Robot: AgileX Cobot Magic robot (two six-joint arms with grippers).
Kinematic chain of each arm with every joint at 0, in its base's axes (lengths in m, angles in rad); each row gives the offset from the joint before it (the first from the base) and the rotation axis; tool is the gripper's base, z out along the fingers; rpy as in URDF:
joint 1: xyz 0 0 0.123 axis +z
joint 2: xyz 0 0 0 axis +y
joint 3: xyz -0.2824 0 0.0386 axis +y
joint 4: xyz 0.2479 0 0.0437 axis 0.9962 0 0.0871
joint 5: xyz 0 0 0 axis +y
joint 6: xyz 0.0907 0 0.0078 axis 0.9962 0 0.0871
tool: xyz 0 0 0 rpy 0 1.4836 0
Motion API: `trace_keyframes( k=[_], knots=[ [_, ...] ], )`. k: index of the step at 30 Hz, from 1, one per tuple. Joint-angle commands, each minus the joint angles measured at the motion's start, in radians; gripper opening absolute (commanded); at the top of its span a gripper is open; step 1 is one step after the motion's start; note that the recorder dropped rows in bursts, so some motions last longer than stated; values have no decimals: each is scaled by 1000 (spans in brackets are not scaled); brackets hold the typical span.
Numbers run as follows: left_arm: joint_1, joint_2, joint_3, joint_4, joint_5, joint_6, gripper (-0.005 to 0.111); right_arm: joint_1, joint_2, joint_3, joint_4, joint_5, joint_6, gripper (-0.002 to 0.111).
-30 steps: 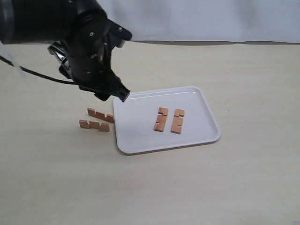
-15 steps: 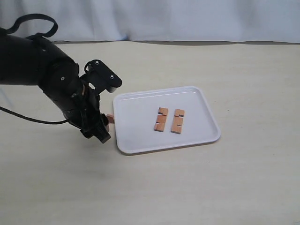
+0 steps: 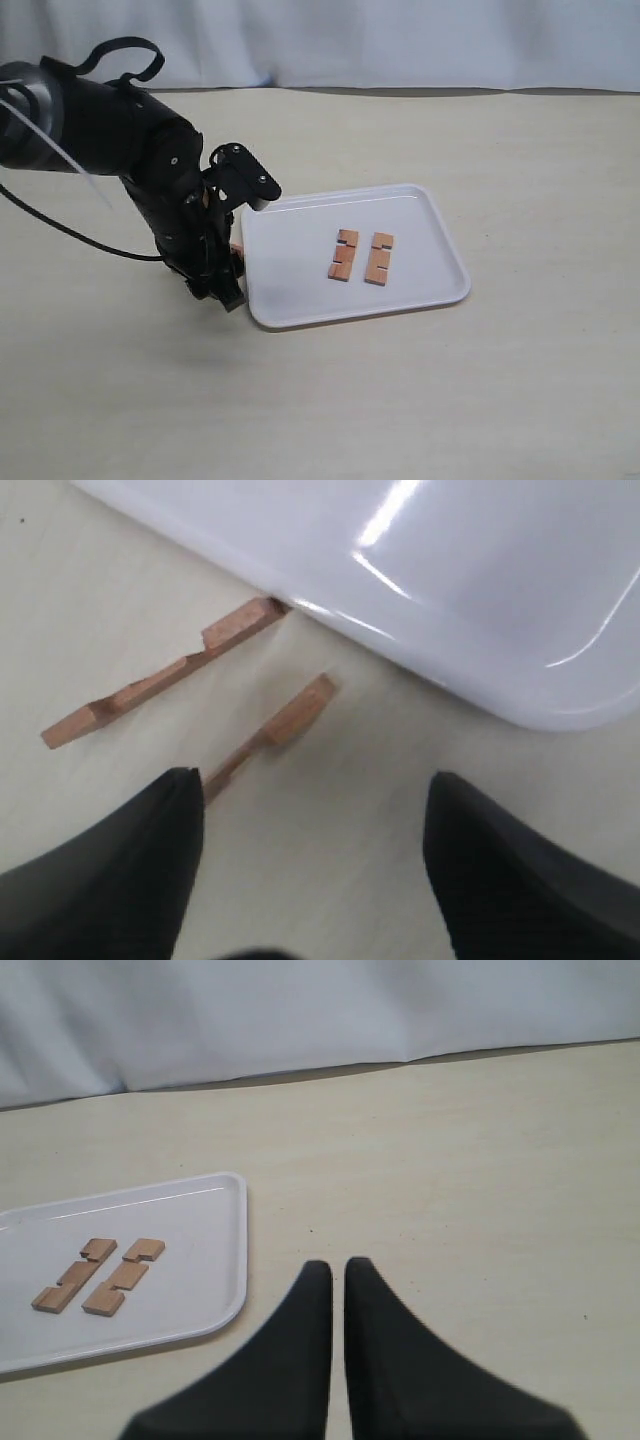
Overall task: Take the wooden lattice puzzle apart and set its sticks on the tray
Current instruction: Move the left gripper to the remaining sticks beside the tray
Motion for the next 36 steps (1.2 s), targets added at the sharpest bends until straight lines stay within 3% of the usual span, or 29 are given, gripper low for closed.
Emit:
trace_keyframes(
  k=[1, 10, 31, 36],
  knots=[
    [3, 20, -24, -13, 13, 40, 61, 1, -5, 2, -5, 0, -4, 4],
    [70, 26, -24, -79, 12, 130, 60, 1, -5, 2, -5, 0, -4, 4],
    [70, 31, -23, -116, -35, 190, 60, 1, -5, 2, -5, 0, -4, 4],
    [70, 52, -23, -136, -52, 190, 45, 1, -5, 2, -5, 0, -4, 4]
  ],
)
